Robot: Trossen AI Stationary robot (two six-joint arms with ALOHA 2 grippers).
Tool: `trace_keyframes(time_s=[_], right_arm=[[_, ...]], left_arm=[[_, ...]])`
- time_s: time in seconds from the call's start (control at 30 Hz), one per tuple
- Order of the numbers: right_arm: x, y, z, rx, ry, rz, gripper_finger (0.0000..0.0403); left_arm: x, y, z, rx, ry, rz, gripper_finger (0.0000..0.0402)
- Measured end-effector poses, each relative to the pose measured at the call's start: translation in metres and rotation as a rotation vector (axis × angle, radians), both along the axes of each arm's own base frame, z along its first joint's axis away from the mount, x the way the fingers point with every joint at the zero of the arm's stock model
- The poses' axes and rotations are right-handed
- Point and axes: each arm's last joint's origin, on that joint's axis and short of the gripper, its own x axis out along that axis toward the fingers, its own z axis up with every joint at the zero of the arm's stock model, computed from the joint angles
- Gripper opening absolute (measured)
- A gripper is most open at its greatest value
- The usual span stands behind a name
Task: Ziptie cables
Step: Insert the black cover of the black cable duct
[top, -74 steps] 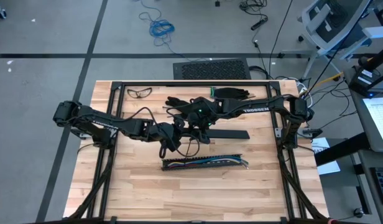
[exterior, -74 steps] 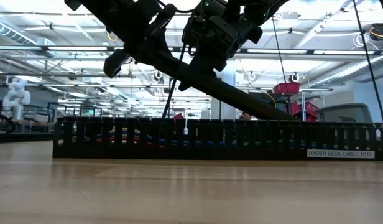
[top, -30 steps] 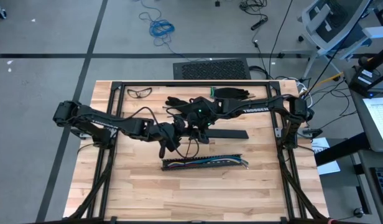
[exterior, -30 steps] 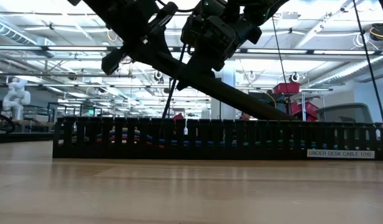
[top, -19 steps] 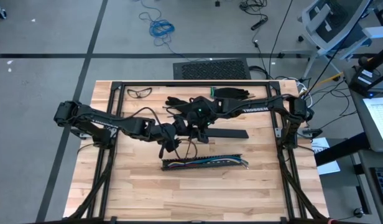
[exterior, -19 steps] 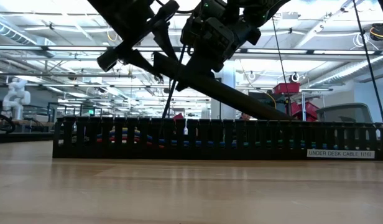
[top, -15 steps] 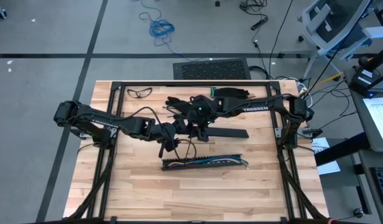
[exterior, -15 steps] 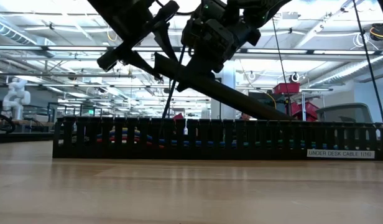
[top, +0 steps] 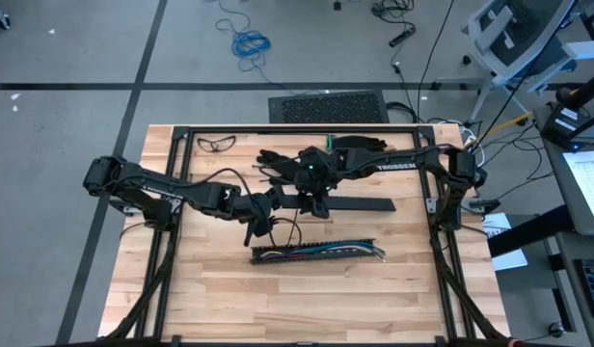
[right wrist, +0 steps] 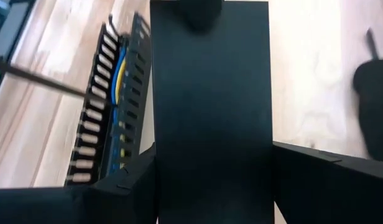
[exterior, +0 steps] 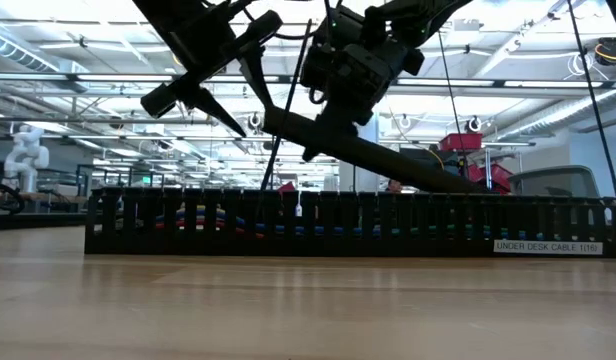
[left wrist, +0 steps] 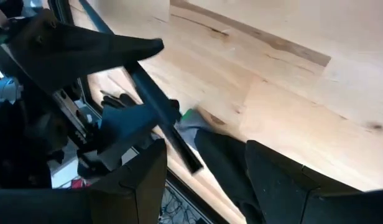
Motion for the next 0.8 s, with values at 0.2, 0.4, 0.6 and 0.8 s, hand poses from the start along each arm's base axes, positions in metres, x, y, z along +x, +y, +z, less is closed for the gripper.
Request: trace_keyframes(time_s=[0.2,0.4,0.6,0.8], right_arm=[[-0.006,0.002,-0.004,0.005,0.066,0.018,0.0227],[-0.013,0.005,-0.006,0.082,0.121,0.084,0.0229],[-0.017,0.008,-0.008,0.096,0.16,0.108,0.0228],[-0.017,0.007,-0.008,0.098,0.166,0.104,0.0229]], left_arm=[[0.002,0.0,0.001,-0.003,-0.021,-0.001,0.0213],[0.002,0.0,0.001,-0.004,-0.023,-0.001,0.0213],[0.004,-0.001,0.002,-0.065,-0.042,-0.044,0.0213],[0.006,-0.001,0.003,-0.08,-0.061,-0.057,0.0213]])
